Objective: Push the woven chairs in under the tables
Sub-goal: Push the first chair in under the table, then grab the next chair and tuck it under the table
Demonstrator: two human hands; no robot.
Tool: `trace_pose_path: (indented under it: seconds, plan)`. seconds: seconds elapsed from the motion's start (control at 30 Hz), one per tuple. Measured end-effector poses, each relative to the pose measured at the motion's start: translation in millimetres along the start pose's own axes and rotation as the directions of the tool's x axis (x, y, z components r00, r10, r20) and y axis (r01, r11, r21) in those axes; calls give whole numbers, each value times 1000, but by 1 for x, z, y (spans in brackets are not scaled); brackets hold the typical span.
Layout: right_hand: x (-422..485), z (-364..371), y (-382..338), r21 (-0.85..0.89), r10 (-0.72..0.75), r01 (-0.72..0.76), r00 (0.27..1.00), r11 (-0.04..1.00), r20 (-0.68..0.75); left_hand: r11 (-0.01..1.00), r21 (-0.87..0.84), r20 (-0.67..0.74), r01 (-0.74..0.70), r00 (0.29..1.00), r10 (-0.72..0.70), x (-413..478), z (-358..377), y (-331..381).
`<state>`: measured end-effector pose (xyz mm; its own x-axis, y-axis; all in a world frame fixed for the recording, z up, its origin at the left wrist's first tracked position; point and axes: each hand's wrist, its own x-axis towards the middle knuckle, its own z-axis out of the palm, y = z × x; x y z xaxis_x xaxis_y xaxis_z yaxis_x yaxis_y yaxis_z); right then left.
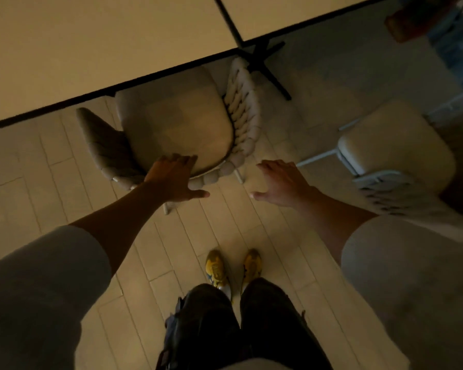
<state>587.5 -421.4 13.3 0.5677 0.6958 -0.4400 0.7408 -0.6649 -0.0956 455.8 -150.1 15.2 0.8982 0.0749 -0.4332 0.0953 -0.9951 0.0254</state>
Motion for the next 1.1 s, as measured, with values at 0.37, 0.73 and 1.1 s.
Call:
trace_pose_path:
  seconds: [0.37, 0.73, 1.1]
  plan:
    - [-182, 40, 64, 189, 443, -469, 882, 863, 163, 873, 229, 76, -430, 902, 424, 16, -62, 164]
    - [-385, 101, 157, 408, 710, -720, 672, 561, 212, 659, 375, 212, -652, 753, 623, 9, -80, 398]
    - [-590, 159, 280, 431, 837, -840, 470, 328, 279, 608, 326, 254, -724, 687, 681, -6, -84, 640]
